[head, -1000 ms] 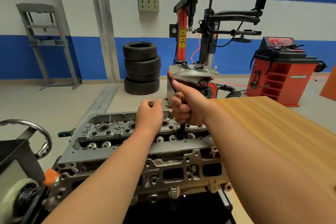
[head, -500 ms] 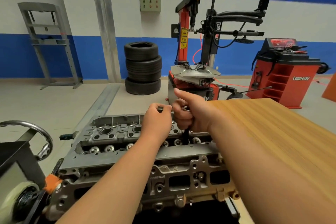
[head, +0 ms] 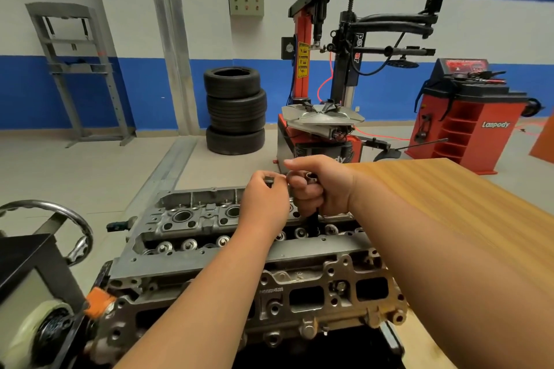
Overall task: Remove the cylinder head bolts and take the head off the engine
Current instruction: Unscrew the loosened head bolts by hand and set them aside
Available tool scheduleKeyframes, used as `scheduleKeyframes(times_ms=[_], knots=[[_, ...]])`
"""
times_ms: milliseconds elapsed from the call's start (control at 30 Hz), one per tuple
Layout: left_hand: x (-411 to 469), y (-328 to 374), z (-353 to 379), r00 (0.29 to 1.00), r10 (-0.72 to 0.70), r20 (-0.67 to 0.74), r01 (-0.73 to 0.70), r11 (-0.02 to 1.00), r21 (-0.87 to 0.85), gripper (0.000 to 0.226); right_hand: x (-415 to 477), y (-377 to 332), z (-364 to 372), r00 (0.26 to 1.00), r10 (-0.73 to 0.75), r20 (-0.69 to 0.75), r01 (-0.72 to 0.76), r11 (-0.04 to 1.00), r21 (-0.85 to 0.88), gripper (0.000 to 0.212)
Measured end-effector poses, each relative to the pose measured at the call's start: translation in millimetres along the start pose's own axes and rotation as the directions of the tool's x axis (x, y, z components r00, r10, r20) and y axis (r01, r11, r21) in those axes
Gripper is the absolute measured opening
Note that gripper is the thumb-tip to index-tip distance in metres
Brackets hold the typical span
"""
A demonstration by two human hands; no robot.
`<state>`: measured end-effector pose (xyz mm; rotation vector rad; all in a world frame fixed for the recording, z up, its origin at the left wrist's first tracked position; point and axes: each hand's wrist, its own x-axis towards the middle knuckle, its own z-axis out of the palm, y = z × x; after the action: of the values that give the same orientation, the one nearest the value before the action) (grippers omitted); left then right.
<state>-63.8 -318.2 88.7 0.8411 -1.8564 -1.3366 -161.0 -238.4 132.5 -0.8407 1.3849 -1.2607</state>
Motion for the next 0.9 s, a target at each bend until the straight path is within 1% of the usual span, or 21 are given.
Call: scheduleKeyframes(times_ms=[33, 100, 167, 233, 300, 333, 367, 400, 433, 467, 500, 533, 567, 600, 633, 700, 767, 800, 833, 867, 900], knots=[[0.7, 0.0, 0.0, 1.000, -0.001, -0.001, 0.001, 1.000, -0.005, 0.014, 0.8, -0.4, -0.4, 1.000, 0.005, -0.027, -0.005, 1.000, 0.001, 0.040], [1.3, -1.1, 0.3, 1.000, -0.001, 0.012, 0.001, 1.000, -0.012, 0.012, -2.6, 5.1, 7.9, 0.966, -0.032, -0.255, 0.038, 0.999, 0.020, 0.038], [3.0, -1.8, 1.1, 1.000, 0.012, 0.026, -0.011, 1.000, -0.021, 0.011, -7.3, 17.9, 14.7, 0.836, -0.201, -0.511, 0.179, 0.979, -0.094, 0.034], [2.8, -1.4, 1.0, 0.999, 0.027, 0.032, -0.026, 0.999, -0.021, 0.010, -11.4, 29.6, 24.3, 0.698, -0.409, -0.588, 0.259, 0.910, -0.325, 0.027], [2.8, -1.1, 0.6, 0.999, 0.040, 0.033, -0.040, 0.999, -0.025, 0.011, -5.4, 29.0, 26.1, 0.637, -0.515, -0.573, 0.294, 0.850, -0.436, 0.031], [2.8, -0.8, 0.6, 0.999, 0.040, 0.037, -0.040, 0.999, -0.014, 0.011, -1.3, 23.7, 21.8, 0.671, -0.482, -0.564, 0.285, 0.869, -0.404, 0.038], [2.5, -0.3, 1.0, 0.999, 0.036, 0.040, -0.036, 0.999, 0.004, 0.010, 0.8, 15.6, 16.5, 0.771, -0.382, -0.510, 0.257, 0.919, -0.300, 0.045], [3.2, -0.4, 1.5, 0.999, 0.032, 0.039, -0.033, 0.999, 0.017, 0.010, 3.4, 6.4, 9.7, 0.900, -0.244, -0.362, 0.200, 0.967, -0.156, 0.049], [4.1, 0.0, 1.7, 0.999, 0.027, 0.037, -0.028, 0.999, 0.024, 0.009, 4.5, -3.0, 2.9, 0.978, -0.115, -0.171, 0.109, 0.993, -0.045, 0.052], [4.3, 0.7, 1.7, 0.999, 0.020, 0.040, -0.021, 0.999, 0.032, 0.009, 4.6, -8.3, -3.5, 0.999, -0.039, -0.023, 0.040, 0.999, 0.011, 0.051], [3.7, 1.4, 1.7, 0.999, 0.014, 0.045, -0.016, 0.999, 0.039, 0.011, 4.2, -9.4, -6.5, 0.999, -0.015, 0.037, 0.014, 1.000, 0.024, 0.049], [3.4, 1.1, 1.6, 0.999, 0.015, 0.047, -0.016, 0.999, 0.037, 0.012, 4.3, -8.9, -6.4, 0.999, -0.016, 0.029, 0.016, 1.000, 0.004, 0.048], [2.8, 0.6, 1.2, 0.999, 0.016, 0.050, -0.018, 0.999, 0.029, 0.012, 3.8, -7.6, -3.2, 0.998, -0.027, -0.049, 0.026, 1.000, -0.016, 0.047], [2.0, 0.4, 0.9, 0.999, 0.015, 0.051, -0.016, 1.000, 0.021, 0.011, 2.1, -4.5, 2.4, 0.981, -0.052, -0.186, 0.050, 0.999, -0.019, 0.045], [1.3, 0.4, 0.6, 0.999, 0.012, 0.051, -0.013, 1.000, 0.014, 0.008, -1.7, 1.0, 8.0, 0.934, -0.099, -0.342, 0.092, 0.995, -0.035, 0.042], [1.0, 0.9, 0.4, 0.999, 0.013, 0.052, -0.014, 1.000, 0.013, 0.005, -8.6, 16.4, 17.4, 0.768, -0.280, -0.576, 0.197, 0.959, -0.204, 0.029], [0.5, 0.5, 0.3, 0.998, 0.016, 0.063, -0.017, 1.000, 0.012, 0.005, -8.1, 29.4, 29.3, 0.626, -0.455, -0.633, 0.248, 0.886, -0.391, 0.024], [0.9, 0.6, 0.1, 0.998, 0.020, 0.064, -0.020, 1.000, 0.002, 0.006, -4.0, 29.7, 31.7, 0.578, -0.508, -0.638, 0.275, 0.858, -0.434, 0.025], [1.0, 0.6, 0.1, 0.998, 0.021, 0.065, -0.021, 1.000, 0.000, 0.007, -1.1, 25.8, 30.5, 0.582, -0.498, -0.643, 0.285, 0.865, -0.412, 0.031], [0.5, 0.4, 0.2, 0.998, 0.020, 0.064, -0.021, 1.000, 0.006, 0.008, 0.2, 18.5, 25.8, 0.667, -0.419, -0.615, 0.269, 0.906, -0.326, 0.039], [0.4, 0.3, 0.5, 0.998, 0.019, 0.058, -0.019, 1.000, 0.011, 0.008, 0.3, 8.4, 19.0, 0.807, -0.294, -0.511, 0.223, 0.955, -0.196, 0.044]])
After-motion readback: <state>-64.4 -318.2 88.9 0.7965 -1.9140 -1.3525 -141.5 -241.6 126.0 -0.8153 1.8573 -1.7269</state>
